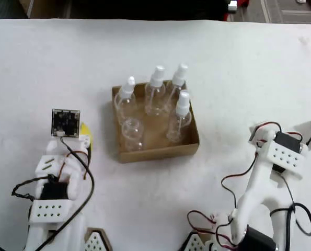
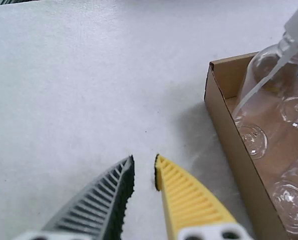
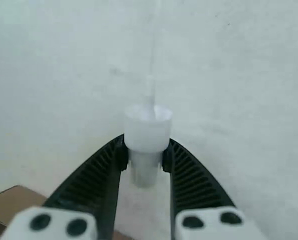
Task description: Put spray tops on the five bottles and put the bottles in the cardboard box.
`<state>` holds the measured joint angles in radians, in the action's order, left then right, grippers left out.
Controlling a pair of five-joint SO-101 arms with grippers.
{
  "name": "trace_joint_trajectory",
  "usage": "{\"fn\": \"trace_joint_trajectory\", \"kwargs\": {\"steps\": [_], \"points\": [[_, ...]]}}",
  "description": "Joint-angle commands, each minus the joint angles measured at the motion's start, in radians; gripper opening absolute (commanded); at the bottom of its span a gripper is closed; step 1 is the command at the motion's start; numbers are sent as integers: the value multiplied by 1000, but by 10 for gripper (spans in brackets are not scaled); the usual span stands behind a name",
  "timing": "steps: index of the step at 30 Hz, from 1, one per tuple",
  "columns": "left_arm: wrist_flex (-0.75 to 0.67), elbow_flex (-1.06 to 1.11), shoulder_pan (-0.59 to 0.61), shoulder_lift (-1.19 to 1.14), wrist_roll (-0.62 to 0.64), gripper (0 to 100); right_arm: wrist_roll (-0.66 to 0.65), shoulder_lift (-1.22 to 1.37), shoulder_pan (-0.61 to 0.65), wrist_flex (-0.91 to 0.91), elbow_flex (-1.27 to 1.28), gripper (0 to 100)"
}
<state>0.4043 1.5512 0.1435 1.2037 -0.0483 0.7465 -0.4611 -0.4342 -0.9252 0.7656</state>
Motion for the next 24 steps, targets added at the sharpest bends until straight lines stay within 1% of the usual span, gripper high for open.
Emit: {"fn": "trace_joint_trajectory", "kwargs": {"steps": [1, 4, 6, 7, 11, 13, 14, 16, 17, 18, 19, 20, 21, 23, 24], "points": [[-2, -34, -8, 19, -11, 72, 51, 24, -24, 48, -9, 18], [-2, -34, -5, 19, -11, 72, 54, 50, -4, 51, -9, 20], [-2, -34, -2, 19, -11, 72, 48, 65, 38, 48, -9, 61], [-2, -34, -2, 19, -11, 72, 48, 73, 56, 45, -8, 105], [-2, -34, -2, 19, -11, 72, 48, 91, 137, 22, -2, 349], [-2, -32, -2, 19, -11, 72, 29, 84, 157, -18, -21, 396], [-2, -32, -2, 19, -11, 72, -21, 71, 159, -42, -46, 396], [-2, -31, -2, 19, -11, 72, -189, 41, 157, -107, -115, 373], [-2, -31, -2, 19, -11, 72, -293, 21, 156, -147, -164, 352], [-2, -31, -2, 19, -11, 72, -425, -2, 156, -185, -218, 330], [-2, -31, -2, 19, -11, 72, -594, -21, 154, -216, -275, 310], [-2, -31, -2, 19, -11, 72, -793, -38, 153, -240, -324, 292], [-2, -31, -2, 19, -11, 72, -1010, -48, 145, -260, -359, 273], [-2, -31, -2, 19, -11, 72, -1473, -70, 85, -251, -400, 232], [-2, -31, -2, 19, -11, 72, -1672, -73, 61, -231, -407, 207]]}}
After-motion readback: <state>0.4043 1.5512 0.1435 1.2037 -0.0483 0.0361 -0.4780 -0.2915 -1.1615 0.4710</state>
